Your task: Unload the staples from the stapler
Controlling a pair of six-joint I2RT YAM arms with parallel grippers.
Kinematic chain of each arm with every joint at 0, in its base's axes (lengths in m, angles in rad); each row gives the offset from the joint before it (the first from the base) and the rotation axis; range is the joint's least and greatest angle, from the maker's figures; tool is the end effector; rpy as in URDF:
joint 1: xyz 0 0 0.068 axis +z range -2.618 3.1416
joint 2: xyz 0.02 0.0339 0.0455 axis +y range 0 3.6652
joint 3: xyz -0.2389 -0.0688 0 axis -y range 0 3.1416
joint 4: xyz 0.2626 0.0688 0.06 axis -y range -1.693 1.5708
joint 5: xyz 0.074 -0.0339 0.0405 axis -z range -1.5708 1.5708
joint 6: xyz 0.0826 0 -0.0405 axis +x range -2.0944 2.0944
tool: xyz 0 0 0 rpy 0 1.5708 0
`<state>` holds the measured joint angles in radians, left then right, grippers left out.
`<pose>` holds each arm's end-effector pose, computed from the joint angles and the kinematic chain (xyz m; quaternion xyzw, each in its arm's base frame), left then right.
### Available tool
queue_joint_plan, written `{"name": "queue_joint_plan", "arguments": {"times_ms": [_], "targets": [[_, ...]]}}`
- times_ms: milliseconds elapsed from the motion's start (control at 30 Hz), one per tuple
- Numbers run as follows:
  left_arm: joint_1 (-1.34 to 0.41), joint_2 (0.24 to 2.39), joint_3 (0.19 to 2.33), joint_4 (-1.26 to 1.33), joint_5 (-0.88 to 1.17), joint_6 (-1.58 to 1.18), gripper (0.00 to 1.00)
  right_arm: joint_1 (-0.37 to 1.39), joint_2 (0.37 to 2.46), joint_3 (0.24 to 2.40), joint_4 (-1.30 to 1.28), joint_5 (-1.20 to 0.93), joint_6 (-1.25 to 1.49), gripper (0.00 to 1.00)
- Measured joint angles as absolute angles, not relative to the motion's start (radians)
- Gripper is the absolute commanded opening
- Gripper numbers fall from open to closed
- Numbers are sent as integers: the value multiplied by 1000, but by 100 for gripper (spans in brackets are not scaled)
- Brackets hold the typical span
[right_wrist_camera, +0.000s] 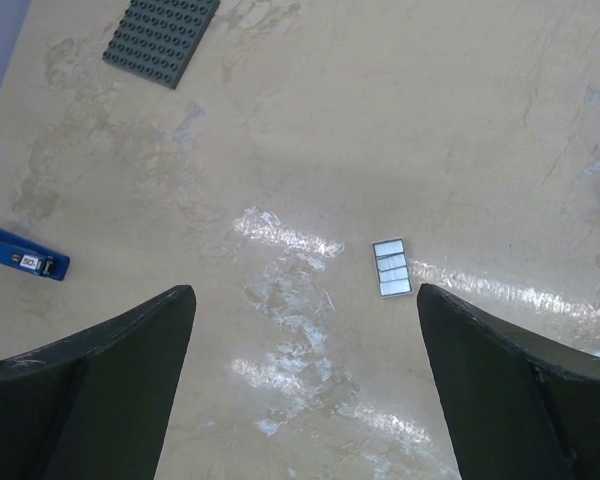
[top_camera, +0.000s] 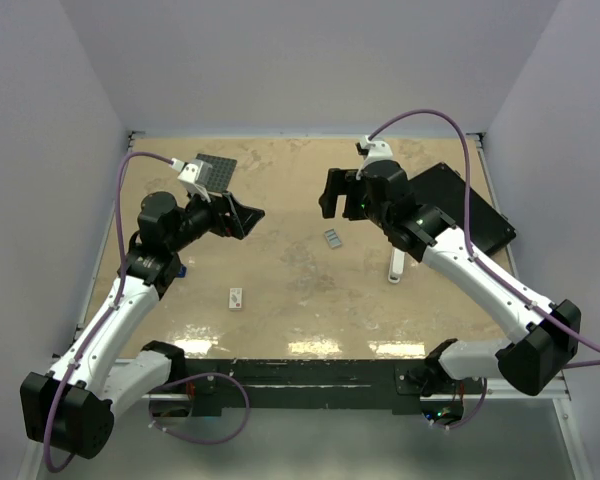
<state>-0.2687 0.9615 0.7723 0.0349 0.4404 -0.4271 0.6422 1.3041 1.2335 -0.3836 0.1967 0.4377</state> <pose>0.2793 -0.1134 0.2961 0.0830 0.7501 -0.3724 0.5402 0.3000 0.2042 0.3173 -0.0344 0.8450 0.1996 0.4950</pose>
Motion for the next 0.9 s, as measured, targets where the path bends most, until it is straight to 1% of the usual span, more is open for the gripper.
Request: {"name": "queue_joint_plan", "arguments": {"times_ms": [300,467,533,700,767,900], "targets": [[-268,971,773,30,436,-427,99,642,1304,1236,-442,249,452,98],[-268,973,774,18,425,-427,99,642,1288,1236,-509,310,496,92],[-268,973,775,18,421,-427,99,642,1271,1232,-545,339,527,88],[-268,973,776,16,420,-427,99,636,1236,1182,-635,443,595,81],[-268,973,780,10,419,-427,99,608,1245,1153,-668,461,611,80],[-268,972,783,4,408,-427,99,496,1292,1082,-694,461,613,74]]}}
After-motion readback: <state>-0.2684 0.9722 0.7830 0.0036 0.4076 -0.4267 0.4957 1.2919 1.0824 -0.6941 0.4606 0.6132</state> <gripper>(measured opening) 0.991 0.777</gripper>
